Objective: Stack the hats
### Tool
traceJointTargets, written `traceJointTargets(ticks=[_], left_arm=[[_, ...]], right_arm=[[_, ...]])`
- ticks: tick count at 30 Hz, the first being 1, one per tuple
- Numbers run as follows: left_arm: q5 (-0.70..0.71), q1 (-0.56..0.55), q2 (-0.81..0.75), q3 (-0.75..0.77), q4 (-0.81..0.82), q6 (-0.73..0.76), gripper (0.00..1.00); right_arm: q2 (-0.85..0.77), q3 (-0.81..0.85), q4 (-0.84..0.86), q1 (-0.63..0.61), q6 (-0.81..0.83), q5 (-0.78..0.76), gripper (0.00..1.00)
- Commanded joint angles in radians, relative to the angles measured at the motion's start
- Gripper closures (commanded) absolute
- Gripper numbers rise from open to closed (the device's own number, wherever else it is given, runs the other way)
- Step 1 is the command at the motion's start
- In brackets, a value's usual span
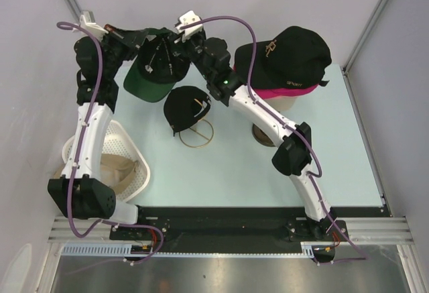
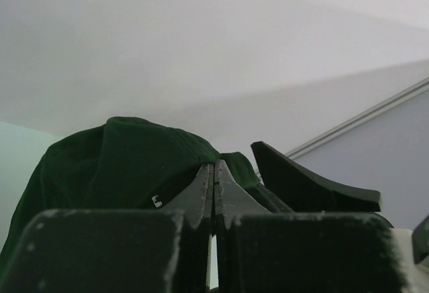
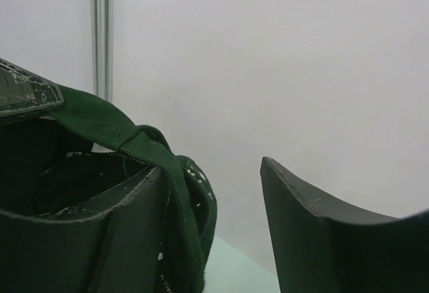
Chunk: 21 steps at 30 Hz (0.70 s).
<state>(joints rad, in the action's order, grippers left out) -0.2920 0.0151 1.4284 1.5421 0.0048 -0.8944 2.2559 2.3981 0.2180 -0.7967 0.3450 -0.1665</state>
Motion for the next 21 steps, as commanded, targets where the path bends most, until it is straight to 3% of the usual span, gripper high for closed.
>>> traceJointTargets(ticks=[1, 6, 10, 12, 13, 21], left_arm=[[-0.068, -0.006, 0.004, -0.007, 0.138, -0.037, 1.0], [-0.102, -0.006, 0.059, 0.036, 0.159, -0.037, 1.0], [-0.13, -0.004, 0.109, 0.07, 0.208, -0.034, 1.0], [-0.148, -0.006, 0.141, 0.09, 0.222, -0.026, 1.0], [-0.156, -0.006, 0.151, 0.093, 0.248, -0.015, 1.0], [-0.26, -0.006, 0.225, 0.027, 0.536, 0.051, 1.0]], right_arm=[[0.019, 0.029, 0.083, 0.013, -0.008, 0.018, 0.4], [0.03, 0.021, 0.101, 0.013, -0.011, 0.024, 0.43], [0.048, 0.022, 0.138, 0.016, -0.015, 0.019, 0.73], [0.059, 0.024, 0.159, 0.016, -0.014, 0.012, 0.77], [0.063, 0.026, 0.165, 0.017, -0.011, 0.002, 0.85], [0.1, 0.045, 0.224, 0.044, -0.023, -0.018, 0.98]])
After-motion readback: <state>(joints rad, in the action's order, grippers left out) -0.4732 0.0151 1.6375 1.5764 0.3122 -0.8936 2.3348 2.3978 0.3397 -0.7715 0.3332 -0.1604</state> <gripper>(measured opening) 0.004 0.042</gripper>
